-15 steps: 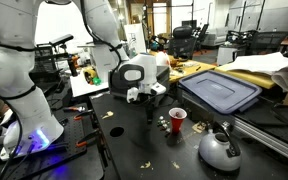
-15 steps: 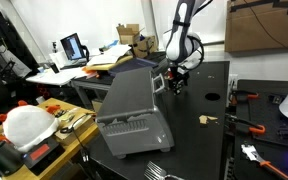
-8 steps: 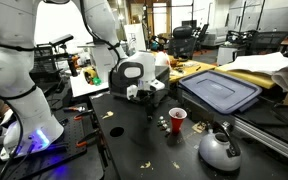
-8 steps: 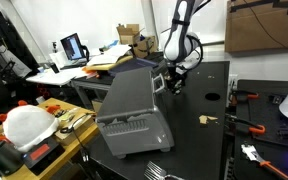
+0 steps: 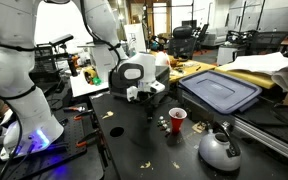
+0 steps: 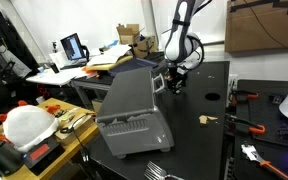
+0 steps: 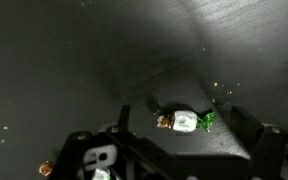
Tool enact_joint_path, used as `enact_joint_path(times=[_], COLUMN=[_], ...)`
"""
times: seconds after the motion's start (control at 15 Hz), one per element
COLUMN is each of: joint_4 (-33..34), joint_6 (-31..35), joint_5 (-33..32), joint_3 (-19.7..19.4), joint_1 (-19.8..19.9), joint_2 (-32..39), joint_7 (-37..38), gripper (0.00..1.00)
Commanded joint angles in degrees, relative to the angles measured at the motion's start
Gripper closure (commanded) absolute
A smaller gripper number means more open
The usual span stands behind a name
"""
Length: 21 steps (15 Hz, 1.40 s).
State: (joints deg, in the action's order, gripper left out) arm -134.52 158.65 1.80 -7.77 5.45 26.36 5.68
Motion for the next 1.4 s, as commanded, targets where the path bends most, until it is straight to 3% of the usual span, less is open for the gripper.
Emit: enact_joint_path(times=[0.0,0.13,0.2,0.33,0.87,0.93,1.33], joint_4=[-0.1,-0.1,0.1,0.2,0.0,0.0,-0.8], joint_6=[0.6,0.6,0.6,0.6,0.9,0.9,0.3], joint_5=[0.9,0.8,0.9,0.9,0.9,0.9,-1.0], joint_3=[1.4,1.8,2.0,2.2,2.4,2.3,0.4], joint_1=[1.7,1.9,2.1,2.3,3.0,2.9,0.8], joint_2=[0.1,0.2,0.4,0.6,0.6,0.6,-0.5], joint_7=[-2.5,-3.2,-3.3,-3.7,-4.4,-4.3,-2.2], gripper=[0.00,0.00,0.25,0.32,0.95,0.99,1.00])
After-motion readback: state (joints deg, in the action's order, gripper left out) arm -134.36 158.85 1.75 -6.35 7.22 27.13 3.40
